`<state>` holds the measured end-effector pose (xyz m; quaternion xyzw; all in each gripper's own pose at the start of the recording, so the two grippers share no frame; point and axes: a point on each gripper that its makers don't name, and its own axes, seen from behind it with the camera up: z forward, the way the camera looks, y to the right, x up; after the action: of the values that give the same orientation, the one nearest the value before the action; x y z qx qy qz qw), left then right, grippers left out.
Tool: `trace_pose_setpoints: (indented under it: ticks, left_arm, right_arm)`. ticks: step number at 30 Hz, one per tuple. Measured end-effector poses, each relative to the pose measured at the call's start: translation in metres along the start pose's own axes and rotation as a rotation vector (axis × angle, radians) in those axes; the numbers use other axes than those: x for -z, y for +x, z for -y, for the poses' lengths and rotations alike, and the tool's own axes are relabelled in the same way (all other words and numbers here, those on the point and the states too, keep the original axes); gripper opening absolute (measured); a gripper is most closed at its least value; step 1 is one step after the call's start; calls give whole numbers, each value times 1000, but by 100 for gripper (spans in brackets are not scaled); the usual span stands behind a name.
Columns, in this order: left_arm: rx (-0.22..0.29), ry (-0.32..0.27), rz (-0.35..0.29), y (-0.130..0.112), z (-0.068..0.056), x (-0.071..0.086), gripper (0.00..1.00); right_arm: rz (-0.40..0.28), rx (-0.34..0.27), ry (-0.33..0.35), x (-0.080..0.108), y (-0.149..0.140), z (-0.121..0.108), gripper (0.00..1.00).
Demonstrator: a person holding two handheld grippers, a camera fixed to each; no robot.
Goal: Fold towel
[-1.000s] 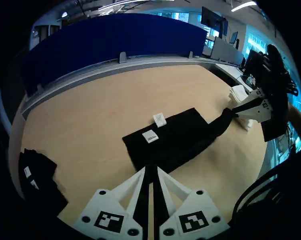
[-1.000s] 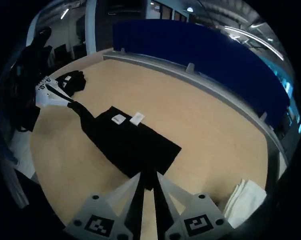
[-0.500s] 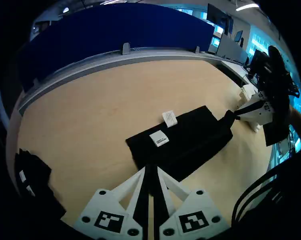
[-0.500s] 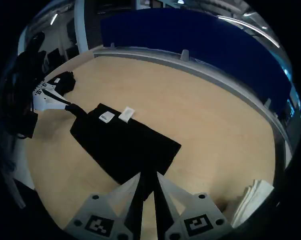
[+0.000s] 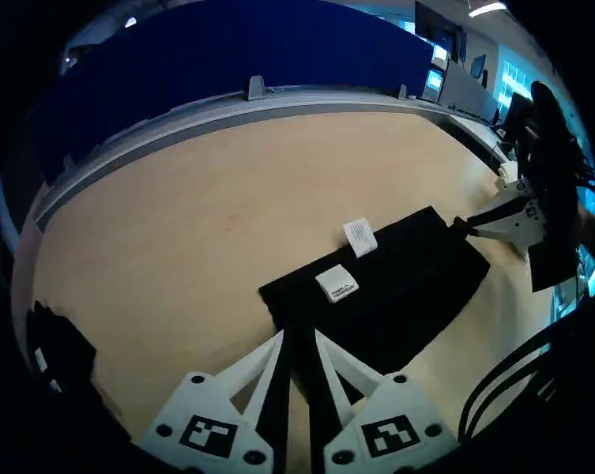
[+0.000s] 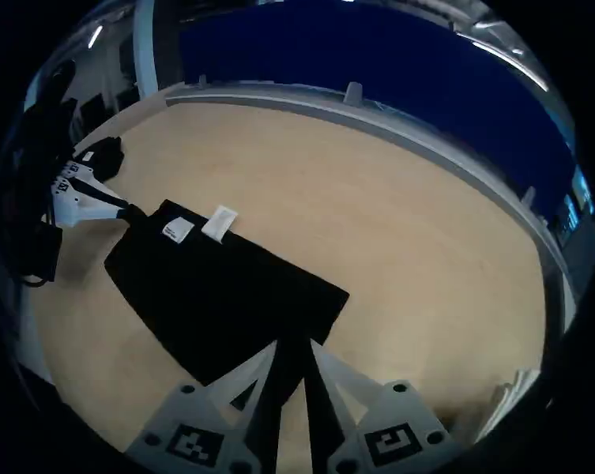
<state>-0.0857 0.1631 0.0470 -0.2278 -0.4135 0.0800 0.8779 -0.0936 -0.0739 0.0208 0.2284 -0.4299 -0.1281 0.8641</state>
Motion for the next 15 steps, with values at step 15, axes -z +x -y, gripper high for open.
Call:
trace_pose_setpoints:
  ticks: [15]
  left_arm:
    - [-43,71,-29,15,25,-15,28]
  right_arm:
    - [-16,-31,-71,-19,4,-14,34]
